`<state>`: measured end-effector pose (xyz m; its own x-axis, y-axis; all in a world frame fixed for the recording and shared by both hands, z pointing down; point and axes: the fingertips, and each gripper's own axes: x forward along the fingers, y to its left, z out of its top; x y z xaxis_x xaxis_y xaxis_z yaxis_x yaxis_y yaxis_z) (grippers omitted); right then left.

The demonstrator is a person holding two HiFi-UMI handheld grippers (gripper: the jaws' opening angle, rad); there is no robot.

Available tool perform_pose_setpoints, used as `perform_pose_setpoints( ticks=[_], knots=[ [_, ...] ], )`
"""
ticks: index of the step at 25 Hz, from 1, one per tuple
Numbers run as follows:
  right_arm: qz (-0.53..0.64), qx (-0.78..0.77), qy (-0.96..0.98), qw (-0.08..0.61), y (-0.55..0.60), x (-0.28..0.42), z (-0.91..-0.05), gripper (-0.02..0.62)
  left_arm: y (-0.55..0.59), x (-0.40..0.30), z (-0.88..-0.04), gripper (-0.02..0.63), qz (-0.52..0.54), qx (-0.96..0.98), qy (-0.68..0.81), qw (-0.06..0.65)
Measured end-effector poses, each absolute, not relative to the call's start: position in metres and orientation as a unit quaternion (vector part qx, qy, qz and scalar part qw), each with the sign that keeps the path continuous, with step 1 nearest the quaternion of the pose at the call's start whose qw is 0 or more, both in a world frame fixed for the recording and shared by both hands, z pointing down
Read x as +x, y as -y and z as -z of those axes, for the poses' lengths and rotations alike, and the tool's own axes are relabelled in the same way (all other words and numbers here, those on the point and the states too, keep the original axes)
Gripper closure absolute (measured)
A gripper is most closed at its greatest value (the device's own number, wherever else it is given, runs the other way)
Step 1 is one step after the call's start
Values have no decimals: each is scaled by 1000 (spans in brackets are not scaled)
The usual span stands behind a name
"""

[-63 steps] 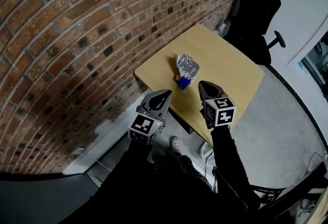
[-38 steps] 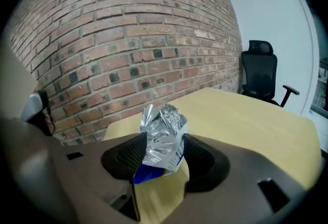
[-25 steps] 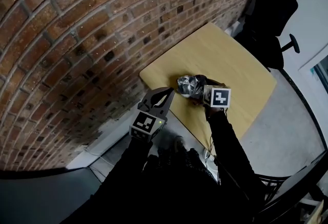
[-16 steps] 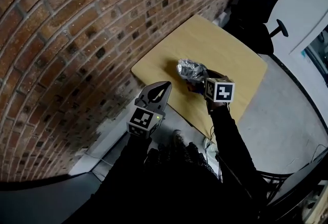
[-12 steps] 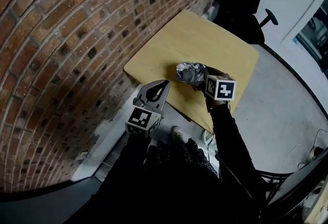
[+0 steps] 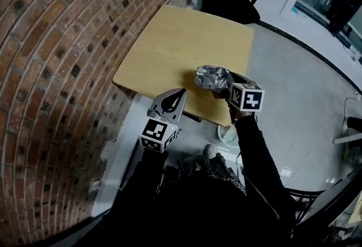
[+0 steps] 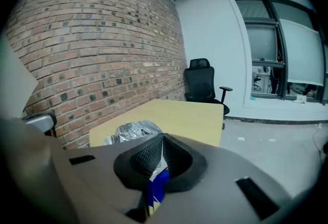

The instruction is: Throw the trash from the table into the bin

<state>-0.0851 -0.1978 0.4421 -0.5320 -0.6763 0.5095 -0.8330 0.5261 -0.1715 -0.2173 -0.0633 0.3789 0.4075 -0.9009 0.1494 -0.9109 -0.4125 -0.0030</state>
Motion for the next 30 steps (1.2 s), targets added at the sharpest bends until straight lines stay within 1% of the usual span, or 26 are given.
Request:
perform_pose_setpoints(
  ticks=[8, 18, 25, 30],
  knots=[
    [-206, 506, 818, 180, 186, 27, -436, 584, 76, -141, -376, 598, -56, 869, 491, 34],
    [-226, 548, 787, 171, 163, 163, -444, 584, 76, -16, -382, 598, -70, 896, 437, 38],
    [-241, 548, 782, 174, 150, 222, -463, 584, 70, 54, -396, 598, -83, 903, 419, 45],
    [-248, 539, 785, 178, 143, 245, -479, 584, 67, 88, -408, 598, -91, 903, 417, 54]
  ],
)
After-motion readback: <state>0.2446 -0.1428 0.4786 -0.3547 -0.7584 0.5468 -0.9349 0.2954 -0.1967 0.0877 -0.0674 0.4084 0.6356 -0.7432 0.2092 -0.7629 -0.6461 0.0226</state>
